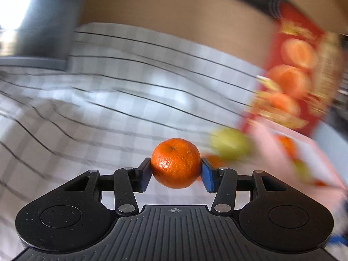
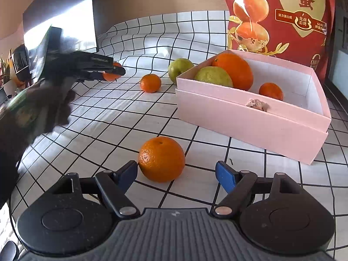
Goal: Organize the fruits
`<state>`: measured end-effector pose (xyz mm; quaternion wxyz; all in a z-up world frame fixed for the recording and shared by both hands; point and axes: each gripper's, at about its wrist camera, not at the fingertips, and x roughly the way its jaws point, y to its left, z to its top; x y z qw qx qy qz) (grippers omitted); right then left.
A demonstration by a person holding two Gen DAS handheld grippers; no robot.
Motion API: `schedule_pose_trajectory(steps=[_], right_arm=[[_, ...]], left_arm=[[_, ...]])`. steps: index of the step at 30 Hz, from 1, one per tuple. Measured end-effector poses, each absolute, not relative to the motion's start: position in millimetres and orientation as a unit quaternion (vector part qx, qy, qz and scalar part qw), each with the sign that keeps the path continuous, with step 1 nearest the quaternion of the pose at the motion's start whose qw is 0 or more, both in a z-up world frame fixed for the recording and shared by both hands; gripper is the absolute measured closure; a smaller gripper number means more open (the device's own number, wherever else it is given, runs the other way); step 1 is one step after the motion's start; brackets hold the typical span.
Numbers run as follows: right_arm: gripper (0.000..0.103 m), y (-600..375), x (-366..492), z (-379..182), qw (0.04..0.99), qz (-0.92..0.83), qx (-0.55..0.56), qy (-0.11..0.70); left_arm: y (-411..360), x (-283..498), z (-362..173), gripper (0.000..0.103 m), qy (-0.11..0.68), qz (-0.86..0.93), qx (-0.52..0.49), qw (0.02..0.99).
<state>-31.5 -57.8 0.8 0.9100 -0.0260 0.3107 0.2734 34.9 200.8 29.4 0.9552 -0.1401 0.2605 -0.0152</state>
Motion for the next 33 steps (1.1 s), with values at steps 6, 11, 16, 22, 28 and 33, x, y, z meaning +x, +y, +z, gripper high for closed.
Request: schedule_pose_trajectory(steps=[6, 11, 16, 22, 28, 33], right_arm=[[0.023, -56, -36, 1, 0.915, 0.264, -0.037, 0.302], [0.023, -55, -35, 2, 0.916, 0.262, -0.042, 0.301], [0.023, -55, -40, 21, 0.924, 0.263, -0.054, 0.273], [0.015, -35, 2, 98, 0.926, 0.274, -0.051, 0.254], [0.016, 66, 60, 97, 0.926, 0.197, -0.233, 0.22], [0.026, 112, 87, 58, 0.908, 0.187, -0.276, 0.255]], left_arm=[[139, -36, 26, 0.05, 0.27, -0.047, -0.096, 0.957], [128, -60, 18, 0.05, 0.262, -0.02, -0.087, 0.961], [157, -61, 9, 0.05, 0.255, 0.012, -0.161, 0.953], [181, -54, 10, 0.05, 0.236, 0.071, -0.225, 0.942], [158, -48, 11, 0.05, 0.287, 0.041, -0.166, 0.942], [152, -51, 8, 0.05, 0.289, 0.044, -0.139, 0.946]])
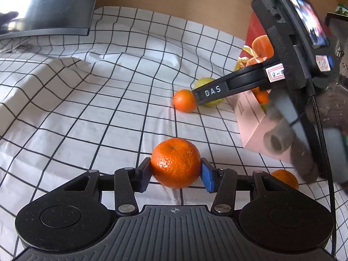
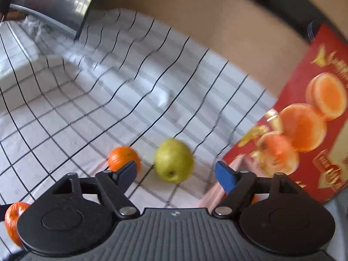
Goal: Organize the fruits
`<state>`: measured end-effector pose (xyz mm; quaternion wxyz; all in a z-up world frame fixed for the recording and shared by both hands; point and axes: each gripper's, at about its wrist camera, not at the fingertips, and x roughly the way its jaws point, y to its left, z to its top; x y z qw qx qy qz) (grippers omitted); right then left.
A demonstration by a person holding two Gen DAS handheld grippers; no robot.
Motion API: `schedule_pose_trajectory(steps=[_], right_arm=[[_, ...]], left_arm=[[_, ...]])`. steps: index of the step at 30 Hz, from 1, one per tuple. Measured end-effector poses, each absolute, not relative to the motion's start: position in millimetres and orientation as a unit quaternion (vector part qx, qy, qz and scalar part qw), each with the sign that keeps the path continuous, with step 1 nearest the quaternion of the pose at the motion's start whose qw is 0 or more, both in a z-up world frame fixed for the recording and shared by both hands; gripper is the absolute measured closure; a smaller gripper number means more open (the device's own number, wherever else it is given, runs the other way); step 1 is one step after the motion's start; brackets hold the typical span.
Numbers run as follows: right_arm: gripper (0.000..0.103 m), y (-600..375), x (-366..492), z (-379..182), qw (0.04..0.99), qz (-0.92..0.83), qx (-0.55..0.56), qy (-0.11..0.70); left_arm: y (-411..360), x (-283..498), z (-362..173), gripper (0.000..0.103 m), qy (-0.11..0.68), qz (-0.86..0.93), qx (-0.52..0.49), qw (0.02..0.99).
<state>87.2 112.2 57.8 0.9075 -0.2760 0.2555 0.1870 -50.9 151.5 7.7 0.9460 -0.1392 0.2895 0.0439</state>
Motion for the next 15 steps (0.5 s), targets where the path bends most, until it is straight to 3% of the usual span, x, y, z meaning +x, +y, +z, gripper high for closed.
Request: schedule_pose_trajectory(steps=[8, 15], right_arm=[[0.024, 68, 70, 58, 0.909, 0.253, -0.148, 0.296], [0.025, 23, -1, 55, 0.896, 0.325, -0.146, 0.264]], left_arm=[[151, -51, 8, 0.05, 0.288, 0.045, -0.138, 0.946], [142, -53, 9, 0.05, 0.288, 0.042, -0.136, 0.947]])
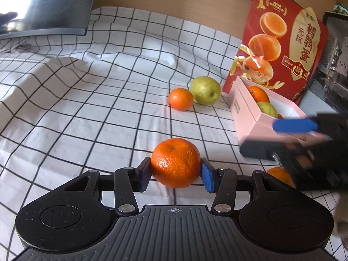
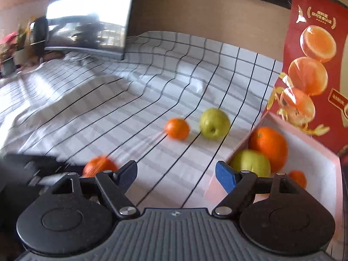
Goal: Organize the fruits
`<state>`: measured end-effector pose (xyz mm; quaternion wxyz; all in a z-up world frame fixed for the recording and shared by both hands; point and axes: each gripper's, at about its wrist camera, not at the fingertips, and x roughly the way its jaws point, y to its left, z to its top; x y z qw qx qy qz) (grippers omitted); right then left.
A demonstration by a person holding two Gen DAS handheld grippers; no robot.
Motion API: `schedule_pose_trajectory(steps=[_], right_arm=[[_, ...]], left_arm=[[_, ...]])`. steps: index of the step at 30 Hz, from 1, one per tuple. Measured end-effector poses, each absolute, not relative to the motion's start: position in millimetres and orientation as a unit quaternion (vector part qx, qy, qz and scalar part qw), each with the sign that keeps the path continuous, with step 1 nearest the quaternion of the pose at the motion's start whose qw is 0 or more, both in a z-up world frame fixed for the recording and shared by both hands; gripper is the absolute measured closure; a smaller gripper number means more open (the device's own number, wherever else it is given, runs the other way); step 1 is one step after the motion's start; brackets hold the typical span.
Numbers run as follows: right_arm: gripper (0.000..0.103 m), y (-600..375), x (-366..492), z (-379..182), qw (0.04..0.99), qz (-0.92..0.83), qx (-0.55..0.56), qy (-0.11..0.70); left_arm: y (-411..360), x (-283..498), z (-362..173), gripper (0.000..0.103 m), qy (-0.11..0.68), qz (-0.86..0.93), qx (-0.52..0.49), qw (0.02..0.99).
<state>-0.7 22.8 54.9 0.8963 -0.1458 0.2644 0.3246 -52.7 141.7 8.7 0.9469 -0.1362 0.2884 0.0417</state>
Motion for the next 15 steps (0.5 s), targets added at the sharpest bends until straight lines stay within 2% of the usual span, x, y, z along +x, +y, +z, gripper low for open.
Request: schedule_pose_trajectory(steps=[11, 15], right_arm=[[0.025, -29, -12, 22, 0.891, 0.303, -0.105, 0.32], [0.022, -47, -12, 11, 0.891, 0.299, -0.084, 0.332]], left_arm=[[125, -55, 7, 0.05, 0.291, 0.028, -0.117, 0.949], [123, -55, 7, 0.05, 0.291, 0.023, -0.111, 0.95]])
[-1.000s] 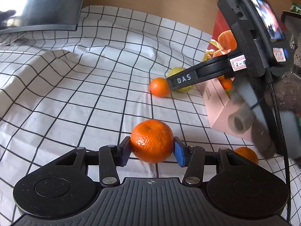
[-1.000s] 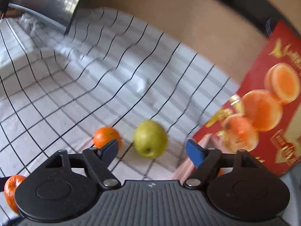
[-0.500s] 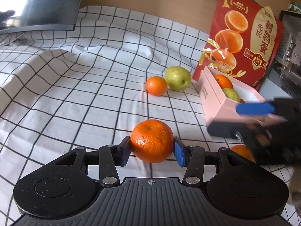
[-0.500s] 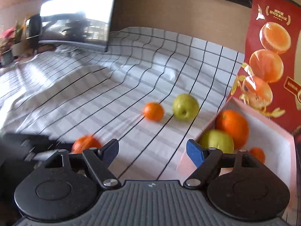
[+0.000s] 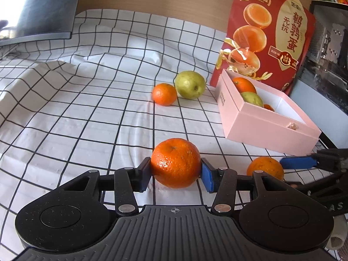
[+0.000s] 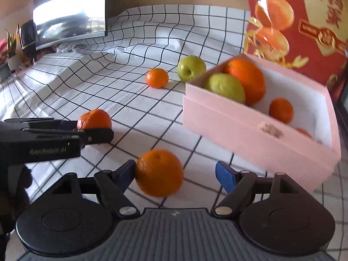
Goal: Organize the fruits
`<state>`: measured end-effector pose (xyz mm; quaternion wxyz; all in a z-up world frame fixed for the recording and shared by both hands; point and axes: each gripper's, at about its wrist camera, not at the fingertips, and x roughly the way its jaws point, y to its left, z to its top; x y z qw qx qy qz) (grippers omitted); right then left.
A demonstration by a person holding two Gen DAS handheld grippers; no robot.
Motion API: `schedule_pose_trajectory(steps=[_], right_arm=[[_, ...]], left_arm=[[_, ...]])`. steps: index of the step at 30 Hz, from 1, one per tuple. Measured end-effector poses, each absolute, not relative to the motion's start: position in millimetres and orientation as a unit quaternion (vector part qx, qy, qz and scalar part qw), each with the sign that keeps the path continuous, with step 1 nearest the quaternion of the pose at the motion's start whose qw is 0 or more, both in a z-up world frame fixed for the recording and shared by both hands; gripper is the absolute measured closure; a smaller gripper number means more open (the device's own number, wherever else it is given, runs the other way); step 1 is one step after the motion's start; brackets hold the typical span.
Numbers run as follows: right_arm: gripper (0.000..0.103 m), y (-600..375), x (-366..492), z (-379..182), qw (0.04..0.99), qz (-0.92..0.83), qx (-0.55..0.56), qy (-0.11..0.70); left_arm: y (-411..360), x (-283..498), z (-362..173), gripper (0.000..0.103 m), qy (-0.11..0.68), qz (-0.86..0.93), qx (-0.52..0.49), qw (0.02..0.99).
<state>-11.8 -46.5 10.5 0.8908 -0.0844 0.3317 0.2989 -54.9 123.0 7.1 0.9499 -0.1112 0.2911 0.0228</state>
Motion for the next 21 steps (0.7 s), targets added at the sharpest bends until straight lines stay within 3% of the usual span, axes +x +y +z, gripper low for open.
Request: schedule_pose_trajectory(steps=[10, 21], right_arm=[[0.018, -72, -41, -2, 0.914, 0.232, -0.131, 0.305], [0.018, -65, -41, -4, 0.904, 0.269, -0.1, 0.318]], left_arm=[[111, -57, 6, 0.05, 0.294, 0.012, -0.093, 0.951], [111, -57, 6, 0.05, 0.295, 0.014, -0.09, 0.951]])
